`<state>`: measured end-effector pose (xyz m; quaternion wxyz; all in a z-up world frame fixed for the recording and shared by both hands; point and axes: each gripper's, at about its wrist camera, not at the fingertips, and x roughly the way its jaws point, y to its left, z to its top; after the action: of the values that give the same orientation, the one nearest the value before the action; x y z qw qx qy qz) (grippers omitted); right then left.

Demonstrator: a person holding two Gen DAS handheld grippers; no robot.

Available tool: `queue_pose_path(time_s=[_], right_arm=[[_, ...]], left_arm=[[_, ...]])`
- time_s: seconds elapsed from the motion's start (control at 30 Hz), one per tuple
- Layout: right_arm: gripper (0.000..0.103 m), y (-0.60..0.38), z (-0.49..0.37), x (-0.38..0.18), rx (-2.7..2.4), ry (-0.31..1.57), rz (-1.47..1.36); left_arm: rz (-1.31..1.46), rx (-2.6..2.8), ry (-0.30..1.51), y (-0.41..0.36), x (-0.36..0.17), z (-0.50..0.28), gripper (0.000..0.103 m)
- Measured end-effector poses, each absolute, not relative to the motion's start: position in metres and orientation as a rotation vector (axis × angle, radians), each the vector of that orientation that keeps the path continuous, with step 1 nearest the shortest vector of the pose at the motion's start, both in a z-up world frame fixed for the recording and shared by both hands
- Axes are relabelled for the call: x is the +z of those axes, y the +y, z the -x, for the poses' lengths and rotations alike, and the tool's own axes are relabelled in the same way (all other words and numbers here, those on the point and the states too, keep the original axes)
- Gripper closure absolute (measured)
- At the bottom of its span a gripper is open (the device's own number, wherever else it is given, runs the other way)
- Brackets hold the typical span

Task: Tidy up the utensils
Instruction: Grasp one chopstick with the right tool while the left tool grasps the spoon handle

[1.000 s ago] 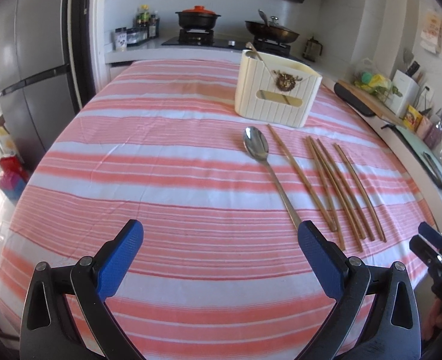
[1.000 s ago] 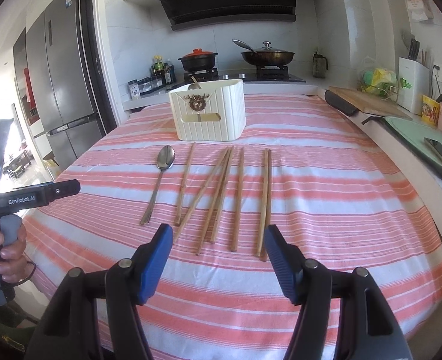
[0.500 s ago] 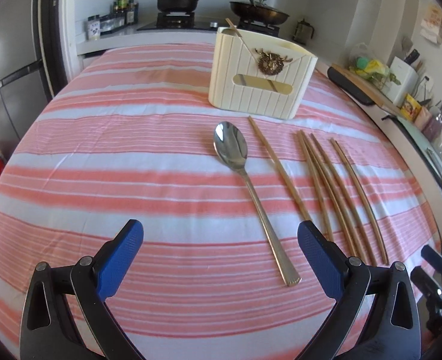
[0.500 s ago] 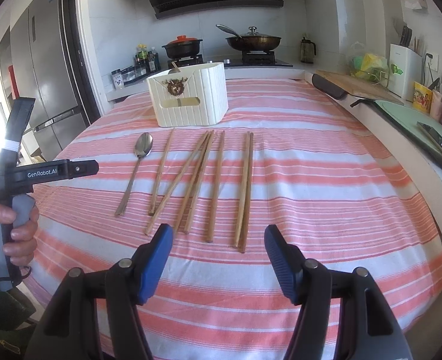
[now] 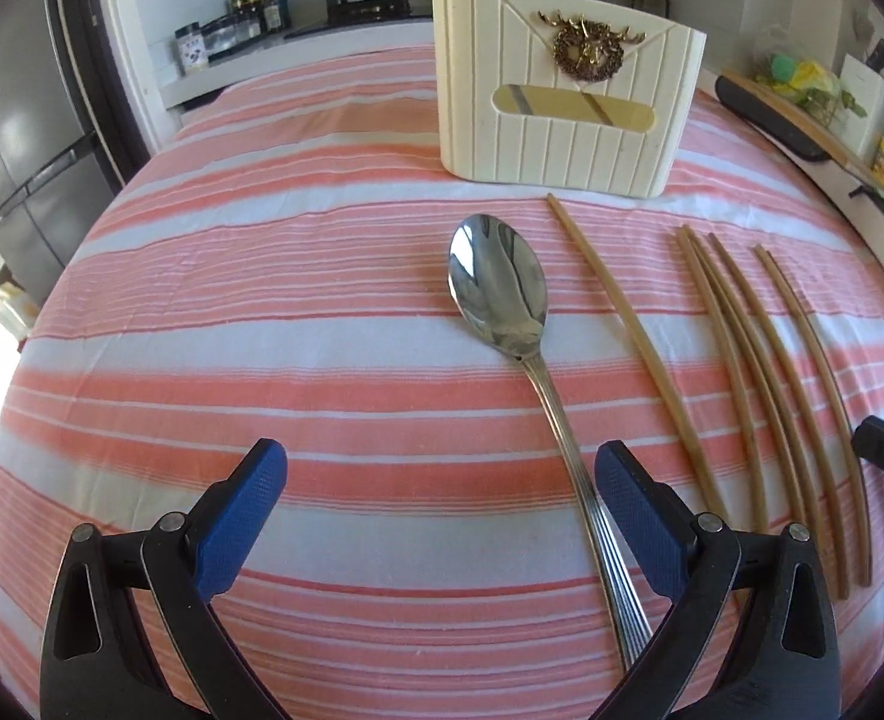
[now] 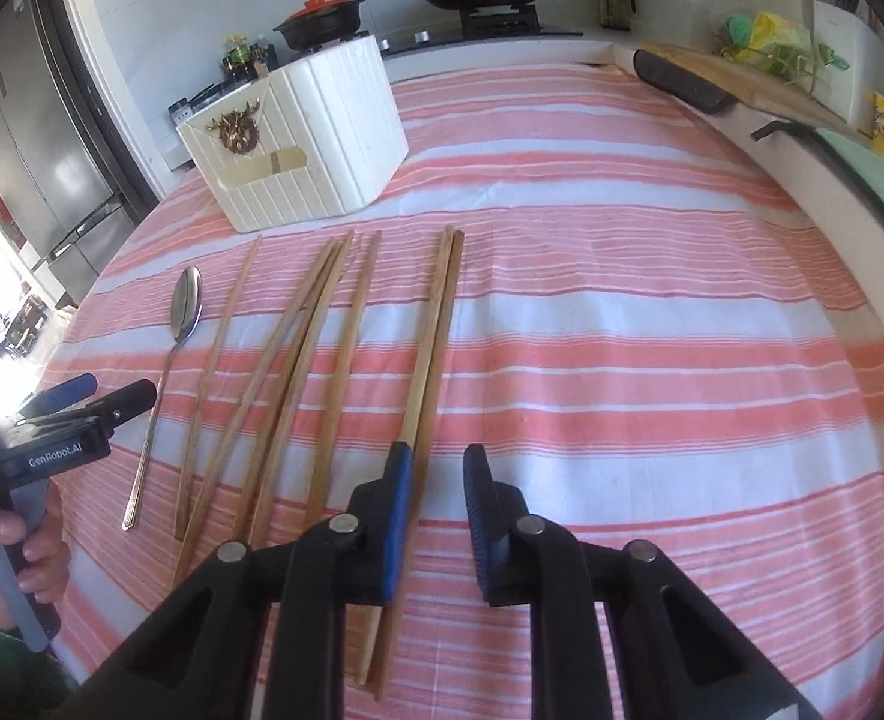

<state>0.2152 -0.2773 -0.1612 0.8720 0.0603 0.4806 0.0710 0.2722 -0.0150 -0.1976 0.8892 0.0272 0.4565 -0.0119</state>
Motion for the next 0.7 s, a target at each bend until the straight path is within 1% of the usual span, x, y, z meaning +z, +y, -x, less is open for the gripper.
queue_pose_path(time_s=[0.2,0.23,0.27,0.3,0.33,0.37,0.4,0.43,0.5,0.53,0.57,0.6,0.7], right_arm=[[0.086,-0.268,-0.230,-0.162,0.132,1.030,-0.035],[0.086,-0.266,-0.233,-0.163,0.134,1.031,-0.017],[0.086,-0.264,-0.236,-0.162,0.134,1.033,0.005],[0.087,-0.262,-0.241,-0.162,0.136,1.037,0.036],[0.087,-0.257,-0.243,-0.161,0.138,1.039,0.082],[0.087,-0.251,-0.244,-0.160,0.139,1.040,0.139],[0.087,-0.246,-0.244,-0.159,0.136,1.042,0.189],[0.087,-0.241,-0.242,-0.159,0.135,1.046,0.227],[0.087,-0.238,-0.235,-0.158,0.158,1.062,0.247],[0.086,-0.237,-0.230,-0.158,0.181,1.071,0.235],[0.088,-0.236,-0.227,-0.162,0.198,1.099,0.232],[0.087,-0.235,-0.219,-0.162,0.192,1.076,0.248],[0.088,-0.242,-0.214,-0.163,0.168,1.060,0.205]], left_arm=[[-0.059,-0.020,0.948,-0.015,-0.202,-0.278,0.000],[-0.055,-0.023,0.948,-0.014,-0.202,-0.279,0.001],[-0.049,-0.030,0.947,-0.014,-0.202,-0.280,0.005],[-0.041,-0.043,0.943,-0.013,-0.201,-0.279,0.014],[-0.035,-0.058,0.937,-0.013,-0.200,-0.278,0.018],[-0.041,-0.063,0.931,-0.014,-0.199,-0.276,0.026],[-0.049,-0.068,0.924,-0.016,-0.198,-0.275,0.037],[-0.054,-0.077,0.917,-0.017,-0.197,-0.273,0.043],[-0.066,-0.083,0.909,-0.019,-0.196,-0.269,0.070],[-0.073,-0.082,0.906,-0.019,-0.196,-0.267,0.075],[-0.078,-0.082,0.903,-0.020,-0.196,-0.266,0.085],[-0.082,-0.083,0.902,-0.020,-0.196,-0.265,0.092],[-0.076,-0.081,0.902,-0.016,-0.196,-0.262,0.094]])
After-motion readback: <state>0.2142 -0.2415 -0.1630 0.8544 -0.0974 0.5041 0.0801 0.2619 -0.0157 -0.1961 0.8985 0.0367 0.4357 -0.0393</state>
